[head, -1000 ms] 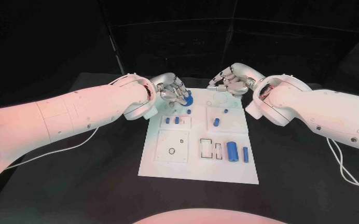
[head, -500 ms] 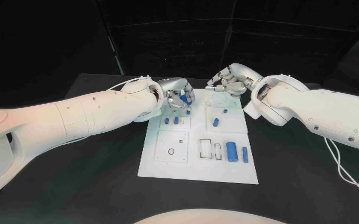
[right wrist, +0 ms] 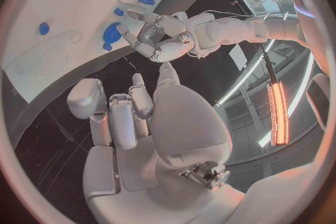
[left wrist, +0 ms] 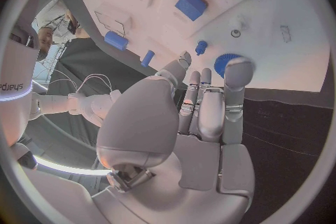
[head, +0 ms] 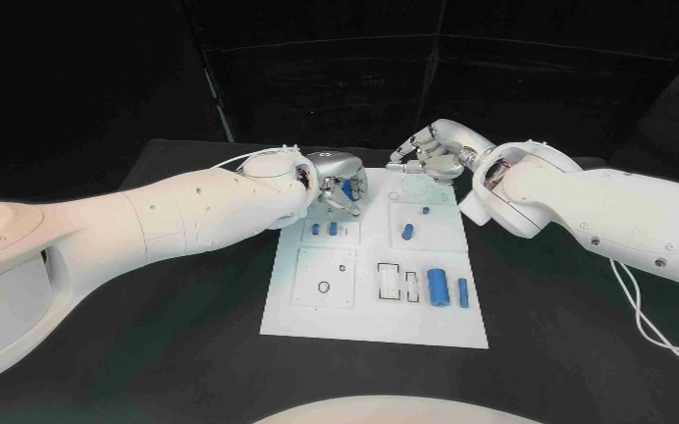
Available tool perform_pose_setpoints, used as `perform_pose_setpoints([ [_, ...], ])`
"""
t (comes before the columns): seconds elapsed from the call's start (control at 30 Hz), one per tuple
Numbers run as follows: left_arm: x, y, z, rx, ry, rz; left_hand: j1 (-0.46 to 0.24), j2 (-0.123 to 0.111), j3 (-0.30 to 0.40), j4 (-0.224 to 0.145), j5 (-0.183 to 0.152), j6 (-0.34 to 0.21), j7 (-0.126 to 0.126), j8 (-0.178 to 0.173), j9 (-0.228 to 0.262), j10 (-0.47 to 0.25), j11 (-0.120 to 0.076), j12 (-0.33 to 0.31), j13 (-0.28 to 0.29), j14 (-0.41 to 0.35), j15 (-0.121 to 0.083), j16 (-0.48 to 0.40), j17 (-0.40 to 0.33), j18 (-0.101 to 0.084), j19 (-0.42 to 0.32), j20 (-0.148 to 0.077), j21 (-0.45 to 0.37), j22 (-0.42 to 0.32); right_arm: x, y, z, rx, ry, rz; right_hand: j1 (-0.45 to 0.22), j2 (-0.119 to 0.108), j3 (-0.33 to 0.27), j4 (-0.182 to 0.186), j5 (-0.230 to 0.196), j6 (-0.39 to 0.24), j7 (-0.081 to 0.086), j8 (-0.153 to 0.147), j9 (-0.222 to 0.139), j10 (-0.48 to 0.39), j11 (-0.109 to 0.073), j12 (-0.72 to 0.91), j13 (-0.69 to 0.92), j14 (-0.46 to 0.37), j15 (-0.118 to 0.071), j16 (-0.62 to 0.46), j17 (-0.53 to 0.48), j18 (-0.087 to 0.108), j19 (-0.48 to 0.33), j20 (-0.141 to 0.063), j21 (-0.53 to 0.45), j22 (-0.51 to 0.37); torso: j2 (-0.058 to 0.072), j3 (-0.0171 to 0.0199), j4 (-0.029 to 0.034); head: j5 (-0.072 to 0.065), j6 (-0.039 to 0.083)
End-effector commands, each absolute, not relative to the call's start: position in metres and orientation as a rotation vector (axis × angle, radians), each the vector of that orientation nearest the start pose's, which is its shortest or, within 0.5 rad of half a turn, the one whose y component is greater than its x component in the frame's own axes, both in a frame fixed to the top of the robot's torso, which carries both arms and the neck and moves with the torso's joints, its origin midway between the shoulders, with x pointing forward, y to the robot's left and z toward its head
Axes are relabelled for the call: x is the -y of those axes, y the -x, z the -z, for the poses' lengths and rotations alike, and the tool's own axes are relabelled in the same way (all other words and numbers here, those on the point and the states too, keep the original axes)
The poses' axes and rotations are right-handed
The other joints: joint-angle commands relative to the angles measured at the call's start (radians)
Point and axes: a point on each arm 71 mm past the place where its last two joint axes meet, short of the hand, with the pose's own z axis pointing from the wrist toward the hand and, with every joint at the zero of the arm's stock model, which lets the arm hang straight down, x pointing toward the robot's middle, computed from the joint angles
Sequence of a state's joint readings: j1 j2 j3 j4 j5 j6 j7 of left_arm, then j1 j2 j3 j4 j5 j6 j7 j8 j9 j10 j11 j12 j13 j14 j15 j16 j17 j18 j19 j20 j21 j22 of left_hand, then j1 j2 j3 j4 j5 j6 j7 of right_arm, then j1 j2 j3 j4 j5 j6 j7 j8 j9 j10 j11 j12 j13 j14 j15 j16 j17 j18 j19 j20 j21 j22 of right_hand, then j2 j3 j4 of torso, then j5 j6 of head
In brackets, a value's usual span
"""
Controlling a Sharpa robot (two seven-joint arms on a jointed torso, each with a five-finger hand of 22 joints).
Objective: Assemble the parts on the task board
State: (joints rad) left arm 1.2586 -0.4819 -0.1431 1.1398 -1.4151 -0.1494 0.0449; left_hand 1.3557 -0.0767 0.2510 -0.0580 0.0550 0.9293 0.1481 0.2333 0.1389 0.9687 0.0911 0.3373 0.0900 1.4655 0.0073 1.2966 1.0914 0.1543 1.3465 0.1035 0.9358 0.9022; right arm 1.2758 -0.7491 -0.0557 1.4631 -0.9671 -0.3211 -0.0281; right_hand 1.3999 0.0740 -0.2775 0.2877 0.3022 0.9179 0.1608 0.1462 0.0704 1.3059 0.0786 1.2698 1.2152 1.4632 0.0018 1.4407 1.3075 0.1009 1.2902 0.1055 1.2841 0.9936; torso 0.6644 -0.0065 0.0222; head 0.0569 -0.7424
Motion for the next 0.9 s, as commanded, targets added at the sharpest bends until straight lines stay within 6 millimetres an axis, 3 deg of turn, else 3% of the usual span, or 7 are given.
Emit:
perform_pose_setpoints([
  [0.03,-0.111,-0.537,0.217,-1.828,-0.409,0.67,0.002,0.007,0.004,0.0,0.001,0.012,-0.001,-0.007,-0.002,0.014,-0.001,-0.005,-0.004,0.016,-0.005,0.004,-0.004,-0.013,0.007,-0.001,0.009,0.008,0.171,-0.508,0.157,-1.689,-0.222,-0.957,-0.007,0.006,-0.004,-0.001,0.006,-0.001,-0.002,0.002,-0.001,-0.004,-0.006,-0.003,0.001,0.061,-0.006,-0.006,0.052,0.01,-0.005,-0.003,-0.003,0.001,-0.001,0.0004,-0.0001,-0.002,-0.002],
  [0.9,-0.105,-0.54,0.228,-1.893,-0.428,0.62,0.007,0.016,0.028,-0.002,0.001,0.045,-0.006,-0.018,-0.014,0.056,-0.007,-0.023,-0.019,0.016,-0.01,0.004,-0.02,-0.02,0.019,-0.005,0.044,0.048,0.169,-0.508,0.157,-1.692,-0.218,-0.961,-0.005,0.007,-0.004,-0.002,0.008,-0.001,-0.002,0.002,0.0,-0.004,-0.006,-0.003,0.001,0.061,-0.006,-0.005,0.053,0.01,-0.005,-0.003,-0.003,0.001,-0.001,0.0002,0.0014,-0.004,-0.005],
])
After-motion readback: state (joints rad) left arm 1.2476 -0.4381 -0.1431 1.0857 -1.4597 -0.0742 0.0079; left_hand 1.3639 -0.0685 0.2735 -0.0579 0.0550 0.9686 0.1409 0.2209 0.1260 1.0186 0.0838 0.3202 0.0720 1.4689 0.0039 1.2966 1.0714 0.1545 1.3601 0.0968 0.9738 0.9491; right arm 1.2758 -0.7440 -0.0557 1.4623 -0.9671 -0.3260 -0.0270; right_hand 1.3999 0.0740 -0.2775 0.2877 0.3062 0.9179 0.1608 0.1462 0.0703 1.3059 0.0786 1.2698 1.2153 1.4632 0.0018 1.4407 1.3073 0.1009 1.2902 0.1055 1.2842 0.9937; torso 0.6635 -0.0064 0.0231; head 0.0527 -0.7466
